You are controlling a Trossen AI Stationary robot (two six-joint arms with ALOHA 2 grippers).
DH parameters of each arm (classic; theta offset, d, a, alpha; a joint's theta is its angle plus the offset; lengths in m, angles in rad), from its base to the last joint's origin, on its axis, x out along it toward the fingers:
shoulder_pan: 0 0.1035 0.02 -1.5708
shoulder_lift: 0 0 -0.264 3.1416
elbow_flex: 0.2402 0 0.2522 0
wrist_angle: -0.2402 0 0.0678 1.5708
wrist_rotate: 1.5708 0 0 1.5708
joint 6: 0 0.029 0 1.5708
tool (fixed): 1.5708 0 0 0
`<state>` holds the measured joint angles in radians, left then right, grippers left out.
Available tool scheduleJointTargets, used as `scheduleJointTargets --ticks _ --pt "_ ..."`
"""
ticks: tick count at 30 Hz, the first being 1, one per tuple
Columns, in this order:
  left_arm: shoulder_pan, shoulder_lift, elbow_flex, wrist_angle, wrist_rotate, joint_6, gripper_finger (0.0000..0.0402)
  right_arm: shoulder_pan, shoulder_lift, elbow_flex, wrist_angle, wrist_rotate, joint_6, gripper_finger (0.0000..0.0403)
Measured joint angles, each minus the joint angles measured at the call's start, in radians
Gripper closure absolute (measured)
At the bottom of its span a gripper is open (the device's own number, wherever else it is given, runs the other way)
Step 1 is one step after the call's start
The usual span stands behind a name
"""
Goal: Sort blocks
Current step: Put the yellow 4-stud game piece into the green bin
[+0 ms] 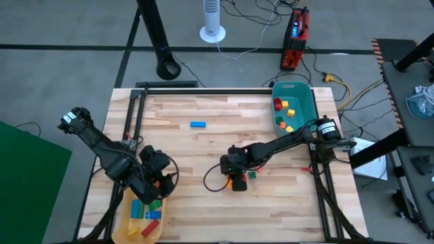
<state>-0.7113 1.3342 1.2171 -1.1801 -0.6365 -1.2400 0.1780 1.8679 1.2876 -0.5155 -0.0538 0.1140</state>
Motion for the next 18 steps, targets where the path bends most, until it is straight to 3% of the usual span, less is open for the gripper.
scheduleJointTargets --ticks 10,18 --pt "0.0 0.0 0.0 -0.001 0.0 0.0 0.0143 -0.002 0.0 0.0 0.007 -0.006 -0.026 0.0351" --pt "0.0 0.0 0.0 -0.002 -0.001 0.0 0.0143 -0.008 -0.001 -0.002 0.003 -0.006 -0.018 0.0391"
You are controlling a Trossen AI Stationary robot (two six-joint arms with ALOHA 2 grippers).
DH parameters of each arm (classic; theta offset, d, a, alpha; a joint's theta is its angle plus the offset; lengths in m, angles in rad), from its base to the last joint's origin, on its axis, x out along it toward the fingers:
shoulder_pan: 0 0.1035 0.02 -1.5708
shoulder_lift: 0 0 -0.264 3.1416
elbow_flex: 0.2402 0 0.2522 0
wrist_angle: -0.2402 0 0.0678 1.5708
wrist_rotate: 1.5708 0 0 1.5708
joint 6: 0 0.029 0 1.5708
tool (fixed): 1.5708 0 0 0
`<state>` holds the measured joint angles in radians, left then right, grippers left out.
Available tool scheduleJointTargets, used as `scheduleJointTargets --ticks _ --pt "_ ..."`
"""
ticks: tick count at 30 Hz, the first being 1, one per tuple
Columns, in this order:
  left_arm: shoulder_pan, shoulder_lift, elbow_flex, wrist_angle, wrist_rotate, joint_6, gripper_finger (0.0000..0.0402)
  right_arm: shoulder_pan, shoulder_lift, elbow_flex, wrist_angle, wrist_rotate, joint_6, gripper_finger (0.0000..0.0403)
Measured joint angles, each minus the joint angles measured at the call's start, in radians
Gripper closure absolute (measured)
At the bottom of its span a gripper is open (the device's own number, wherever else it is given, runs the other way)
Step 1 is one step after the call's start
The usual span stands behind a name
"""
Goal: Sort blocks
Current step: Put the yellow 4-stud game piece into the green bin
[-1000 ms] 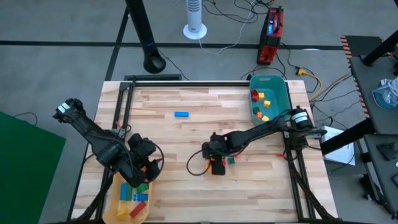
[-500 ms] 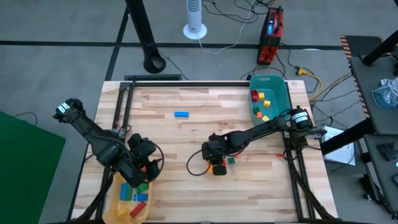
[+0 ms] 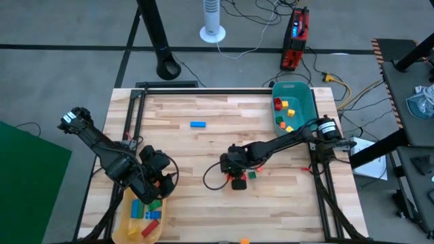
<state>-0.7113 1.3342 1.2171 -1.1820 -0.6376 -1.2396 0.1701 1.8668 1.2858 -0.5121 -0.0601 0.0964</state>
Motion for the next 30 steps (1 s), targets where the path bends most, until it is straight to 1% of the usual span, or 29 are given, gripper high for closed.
scheduleJointTargets --ticks 9,18,20,22,24,25,27,29,30 --pt "0.0 0.0 0.0 -0.002 -0.001 0.0 0.0143 -0.011 -0.032 0.023 -0.008 0.009 0.015 0.0394" --pt "0.0 -0.001 0.0 -0.006 -0.001 0.0 0.0143 -0.018 -0.128 0.079 -0.034 0.082 0.016 0.0394" --pt "0.0 -0.001 0.0 -0.009 -0.001 0.0 0.0143 -0.018 -0.149 0.081 -0.036 0.087 0.025 0.0394" --pt "0.0 -0.001 0.0 -0.01 -0.001 0.0 0.0143 -0.018 -0.165 0.081 -0.073 0.083 0.055 0.0394" --pt "0.0 -0.001 0.0 -0.01 -0.001 0.0 0.0143 -0.006 -0.192 0.081 -0.158 0.052 0.076 0.0394" --pt "0.0 -0.001 0.0 -0.01 -0.001 0.0 0.0143 0.006 -0.202 0.08 -0.198 0.021 0.077 0.0394" --pt "0.0 -0.001 0.0 -0.01 -0.001 0.004 0.0143 0.04 -0.234 0.079 -0.244 -0.09 0.08 0.0394" --pt "0.005 -0.001 0.0 -0.01 -0.001 0.015 0.0143 0.085 -0.258 0.07 -0.256 -0.211 0.128 0.0394" --pt "0.006 -0.001 0.0 -0.011 -0.001 0.024 0.0143 0.114 -0.268 0.061 -0.249 -0.251 0.161 0.0394"
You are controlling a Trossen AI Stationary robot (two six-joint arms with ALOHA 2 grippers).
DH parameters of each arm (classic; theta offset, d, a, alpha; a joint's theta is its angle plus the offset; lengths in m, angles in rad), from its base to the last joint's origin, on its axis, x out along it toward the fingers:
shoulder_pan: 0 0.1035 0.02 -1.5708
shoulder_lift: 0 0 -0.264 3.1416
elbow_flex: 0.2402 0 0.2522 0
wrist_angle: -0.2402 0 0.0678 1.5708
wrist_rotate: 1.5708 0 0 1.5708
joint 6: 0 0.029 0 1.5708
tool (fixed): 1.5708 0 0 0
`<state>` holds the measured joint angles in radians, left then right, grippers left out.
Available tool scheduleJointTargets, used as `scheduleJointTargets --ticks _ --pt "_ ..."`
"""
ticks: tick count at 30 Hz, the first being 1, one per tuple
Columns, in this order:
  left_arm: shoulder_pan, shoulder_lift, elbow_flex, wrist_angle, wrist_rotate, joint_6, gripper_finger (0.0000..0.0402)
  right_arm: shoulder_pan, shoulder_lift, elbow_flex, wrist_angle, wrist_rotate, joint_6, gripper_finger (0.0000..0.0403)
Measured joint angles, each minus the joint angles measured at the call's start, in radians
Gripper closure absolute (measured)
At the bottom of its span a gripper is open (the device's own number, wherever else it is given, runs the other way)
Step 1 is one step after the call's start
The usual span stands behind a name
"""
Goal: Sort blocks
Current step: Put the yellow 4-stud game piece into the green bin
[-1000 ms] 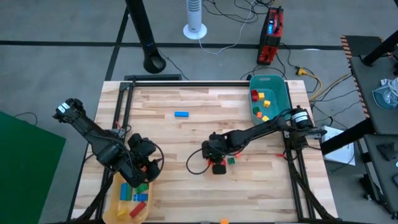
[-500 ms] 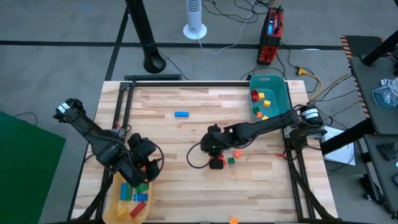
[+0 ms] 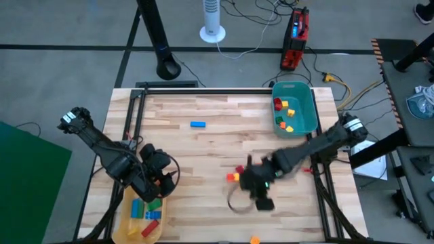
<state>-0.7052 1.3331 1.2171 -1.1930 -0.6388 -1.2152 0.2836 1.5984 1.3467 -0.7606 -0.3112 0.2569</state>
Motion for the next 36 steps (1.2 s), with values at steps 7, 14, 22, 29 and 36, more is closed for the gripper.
scheduleJointTargets --ticks 7,14,22,29,36 --pt "0.016 -0.009 0.0 0.005 -0.001 0.063 0.0143 0.283 0.012 -0.104 0.26 -0.021 0.279 0.0394" --pt "0.018 -0.033 0.0 0.009 -0.007 0.133 0.0143 0.471 0.133 -0.127 0.438 0.035 0.465 0.0394" --pt "0.022 -0.038 0.0 0.021 -0.032 0.132 0.0143 0.501 0.267 -0.127 0.536 0.08 0.384 0.0394" --pt "0.022 -0.038 0.0 0.026 -0.032 0.134 0.0143 0.476 0.297 -0.126 0.596 0.104 0.359 0.0394" --pt "0.022 -0.038 0.0 0.025 -0.033 0.135 0.0143 0.439 0.334 -0.124 0.594 0.104 0.352 0.0394"
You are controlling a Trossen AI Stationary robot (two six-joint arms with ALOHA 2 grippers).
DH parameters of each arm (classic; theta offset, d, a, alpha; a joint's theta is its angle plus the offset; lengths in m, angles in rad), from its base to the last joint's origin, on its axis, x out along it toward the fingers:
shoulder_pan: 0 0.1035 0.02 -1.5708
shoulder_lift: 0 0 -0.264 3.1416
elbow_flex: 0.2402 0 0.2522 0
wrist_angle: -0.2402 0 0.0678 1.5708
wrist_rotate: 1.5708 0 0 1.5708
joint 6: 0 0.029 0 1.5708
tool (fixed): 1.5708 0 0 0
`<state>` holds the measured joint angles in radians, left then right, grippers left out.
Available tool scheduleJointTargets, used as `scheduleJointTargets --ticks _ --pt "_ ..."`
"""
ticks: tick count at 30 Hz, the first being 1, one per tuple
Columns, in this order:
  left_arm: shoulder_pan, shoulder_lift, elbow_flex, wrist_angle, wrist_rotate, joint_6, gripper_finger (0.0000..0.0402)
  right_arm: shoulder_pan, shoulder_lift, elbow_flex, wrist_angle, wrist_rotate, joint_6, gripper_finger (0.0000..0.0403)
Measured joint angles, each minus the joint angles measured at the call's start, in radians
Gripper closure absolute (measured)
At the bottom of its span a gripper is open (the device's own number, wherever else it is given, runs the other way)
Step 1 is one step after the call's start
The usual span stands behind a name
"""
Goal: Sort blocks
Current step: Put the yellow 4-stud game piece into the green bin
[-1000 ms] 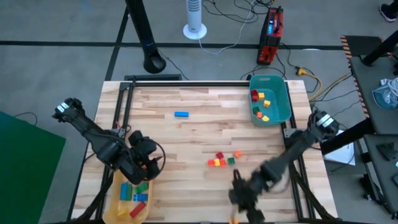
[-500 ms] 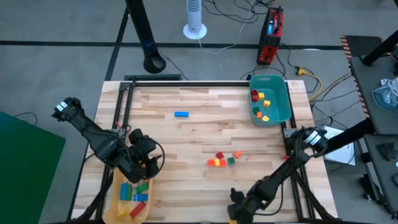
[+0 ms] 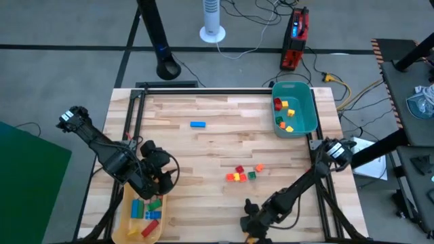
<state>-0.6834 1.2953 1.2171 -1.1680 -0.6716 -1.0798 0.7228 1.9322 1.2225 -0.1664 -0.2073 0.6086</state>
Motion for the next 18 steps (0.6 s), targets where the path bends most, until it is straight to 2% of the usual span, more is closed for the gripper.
scheduleJointTargets --ticks 4,9,14,18 --pt "0.0 0.0 0.0 -0.002 0.0 0.002 0.0143 -0.036 0.005 0.002 -0.016 0.039 0.0 0.0394" --pt "0.001 0.0 0.0 -0.007 0.0 0.009 0.0143 -0.107 -0.048 0.004 -0.202 0.146 -0.076 0.0394" --pt "0.006 0.001 0.0 -0.007 0.0 0.021 0.0143 -0.19 -0.166 -0.005 -0.391 0.267 -0.135 0.0394" --pt "0.007 0.0 0.0 -0.007 0.0 0.024 0.0143 -0.237 -0.262 -0.001 -0.445 0.27 -0.147 0.0389"
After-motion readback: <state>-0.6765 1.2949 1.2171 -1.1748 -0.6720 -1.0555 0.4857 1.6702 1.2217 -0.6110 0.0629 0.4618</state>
